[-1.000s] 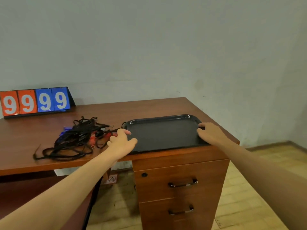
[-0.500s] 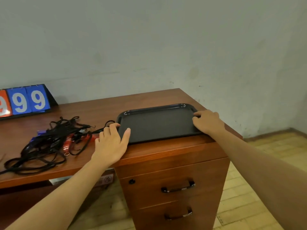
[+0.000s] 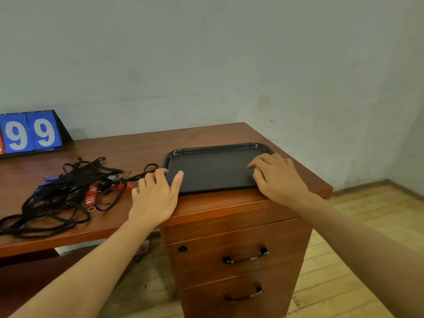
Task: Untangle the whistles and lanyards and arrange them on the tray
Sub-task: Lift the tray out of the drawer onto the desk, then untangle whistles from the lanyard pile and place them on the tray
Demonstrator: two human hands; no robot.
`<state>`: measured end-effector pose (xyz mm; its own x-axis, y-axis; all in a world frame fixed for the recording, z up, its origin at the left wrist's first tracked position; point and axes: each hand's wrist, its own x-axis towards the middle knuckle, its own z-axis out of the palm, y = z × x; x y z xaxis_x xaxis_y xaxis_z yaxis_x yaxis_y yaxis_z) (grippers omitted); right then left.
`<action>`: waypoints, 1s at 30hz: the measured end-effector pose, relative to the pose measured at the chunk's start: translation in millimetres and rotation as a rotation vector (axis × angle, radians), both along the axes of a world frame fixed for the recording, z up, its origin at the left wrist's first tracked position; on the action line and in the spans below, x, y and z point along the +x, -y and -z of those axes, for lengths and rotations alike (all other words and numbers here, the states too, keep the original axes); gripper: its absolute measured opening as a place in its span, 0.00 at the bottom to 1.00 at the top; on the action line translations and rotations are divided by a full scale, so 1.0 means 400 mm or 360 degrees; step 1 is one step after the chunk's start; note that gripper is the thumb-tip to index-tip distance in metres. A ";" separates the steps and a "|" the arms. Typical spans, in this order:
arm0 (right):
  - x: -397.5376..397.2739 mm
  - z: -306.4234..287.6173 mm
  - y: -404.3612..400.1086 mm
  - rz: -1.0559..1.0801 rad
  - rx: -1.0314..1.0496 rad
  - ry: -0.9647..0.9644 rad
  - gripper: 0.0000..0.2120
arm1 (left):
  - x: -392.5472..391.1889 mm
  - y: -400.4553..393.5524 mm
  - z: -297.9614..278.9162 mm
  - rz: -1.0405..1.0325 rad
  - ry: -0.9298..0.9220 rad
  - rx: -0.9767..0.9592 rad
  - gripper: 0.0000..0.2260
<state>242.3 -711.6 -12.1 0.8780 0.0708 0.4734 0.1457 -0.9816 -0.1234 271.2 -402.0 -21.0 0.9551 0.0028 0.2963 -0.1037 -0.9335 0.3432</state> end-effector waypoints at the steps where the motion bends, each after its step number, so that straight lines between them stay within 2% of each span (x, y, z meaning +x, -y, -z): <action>1: 0.000 -0.006 -0.014 -0.0011 -0.0080 0.0005 0.17 | -0.003 -0.001 -0.001 0.0016 0.0021 -0.0036 0.31; 5: 0.012 -0.051 -0.168 -0.0168 -0.0229 0.0006 0.17 | -0.035 -0.030 -0.031 0.0112 0.0346 -0.0462 0.18; 7: 0.028 -0.074 -0.266 -0.0283 -0.0193 -0.0036 0.17 | -0.053 -0.085 -0.057 0.0112 0.0535 -0.0417 0.14; 9: 0.049 -0.097 -0.361 -0.0398 -0.0168 -0.0088 0.17 | -0.052 -0.173 -0.085 0.0077 0.0628 -0.0198 0.13; 12: 0.085 -0.115 -0.490 -0.0495 -0.0163 -0.0128 0.18 | -0.035 -0.315 -0.110 -0.0114 0.0524 -0.0026 0.15; 16: 0.121 -0.084 -0.626 -0.0548 -0.0153 -0.0244 0.20 | -0.032 -0.401 -0.047 -0.0257 0.0249 -0.0012 0.17; 19: 0.146 -0.034 -0.675 -0.0527 -0.0194 -0.0280 0.21 | -0.021 -0.415 -0.010 -0.0202 0.0240 -0.0086 0.17; 23: 0.171 -0.007 -0.691 -0.0529 -0.0319 -0.0006 0.21 | -0.015 -0.423 -0.006 -0.0169 0.0315 -0.0149 0.15; 27: 0.211 -0.035 -0.694 -0.0698 -0.0228 -0.0249 0.22 | -0.019 -0.420 -0.001 -0.0141 0.0392 -0.0170 0.18; 30: 0.230 -0.047 -0.698 -0.0761 -0.0327 -0.0273 0.23 | -0.014 -0.424 -0.002 -0.0132 0.0318 -0.0160 0.17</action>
